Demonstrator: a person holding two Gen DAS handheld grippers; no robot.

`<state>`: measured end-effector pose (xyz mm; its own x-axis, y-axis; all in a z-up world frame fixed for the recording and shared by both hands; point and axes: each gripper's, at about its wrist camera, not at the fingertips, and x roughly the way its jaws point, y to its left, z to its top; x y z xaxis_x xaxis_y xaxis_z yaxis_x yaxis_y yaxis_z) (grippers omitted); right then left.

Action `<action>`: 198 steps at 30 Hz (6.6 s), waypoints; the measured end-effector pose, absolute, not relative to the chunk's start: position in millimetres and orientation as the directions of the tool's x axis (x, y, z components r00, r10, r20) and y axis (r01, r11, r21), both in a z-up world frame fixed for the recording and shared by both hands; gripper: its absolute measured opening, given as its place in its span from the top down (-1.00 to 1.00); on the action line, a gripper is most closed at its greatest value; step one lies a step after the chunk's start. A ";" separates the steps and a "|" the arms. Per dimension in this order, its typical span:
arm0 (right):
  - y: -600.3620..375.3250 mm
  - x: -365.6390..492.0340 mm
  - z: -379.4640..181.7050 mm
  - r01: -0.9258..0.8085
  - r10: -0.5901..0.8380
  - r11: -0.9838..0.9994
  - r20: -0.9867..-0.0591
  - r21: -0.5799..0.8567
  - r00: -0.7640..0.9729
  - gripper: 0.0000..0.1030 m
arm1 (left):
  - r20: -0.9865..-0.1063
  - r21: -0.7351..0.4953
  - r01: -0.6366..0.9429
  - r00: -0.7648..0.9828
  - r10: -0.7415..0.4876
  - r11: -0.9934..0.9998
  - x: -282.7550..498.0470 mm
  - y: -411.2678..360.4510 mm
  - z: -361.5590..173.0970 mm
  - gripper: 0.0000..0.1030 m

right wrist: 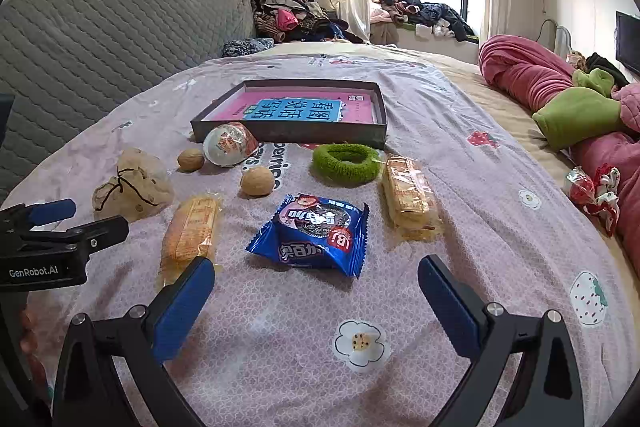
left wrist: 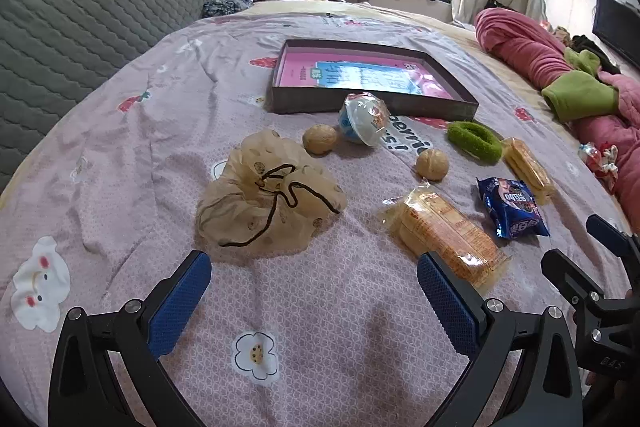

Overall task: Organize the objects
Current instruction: 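Move the left tool toward the beige mesh pouch, then grasp the mesh pouch with the left tool while the right tool grasps the wrapped cake, then carry the pouch with the left tool and the cake with the right tool over the tray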

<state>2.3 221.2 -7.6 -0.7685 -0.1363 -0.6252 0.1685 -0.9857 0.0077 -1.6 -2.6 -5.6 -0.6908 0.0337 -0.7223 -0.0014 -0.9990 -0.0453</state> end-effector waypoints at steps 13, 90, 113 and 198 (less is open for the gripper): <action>222.5 3.6 -6.0 0.170 -0.144 -0.985 -0.622 0.018 -0.769 -0.99 | -0.706 -0.024 -0.020 -0.708 0.031 -1.000 -0.3 0.3 -3.1 -1.00; 111.7 -49.2 -19.8 0.350 -0.127 -0.927 -0.767 -0.134 -0.629 -0.77 | -0.813 -0.046 -0.057 -0.578 0.070 -0.997 -94.0 -39.6 -23.6 -1.00; 105.4 -60.2 -37.9 0.390 -0.190 -0.919 -0.806 -0.054 -0.560 0.17 | -0.827 -0.113 -0.090 -0.544 0.143 -0.990 -96.8 -33.4 -39.9 -0.51; 190.5 -177.4 148.0 0.264 -0.184 -0.963 -0.570 -0.061 -0.801 0.20 | -0.673 0.014 -0.168 -0.731 0.115 -0.986 -194.2 36.7 136.8 0.29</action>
<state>-177.4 190.5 148.0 -0.8009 -0.1836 -0.5699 0.2639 -0.9626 -0.0608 -194.2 36.7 136.8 -0.7308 0.1151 -0.6728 -0.1685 -0.9856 0.0144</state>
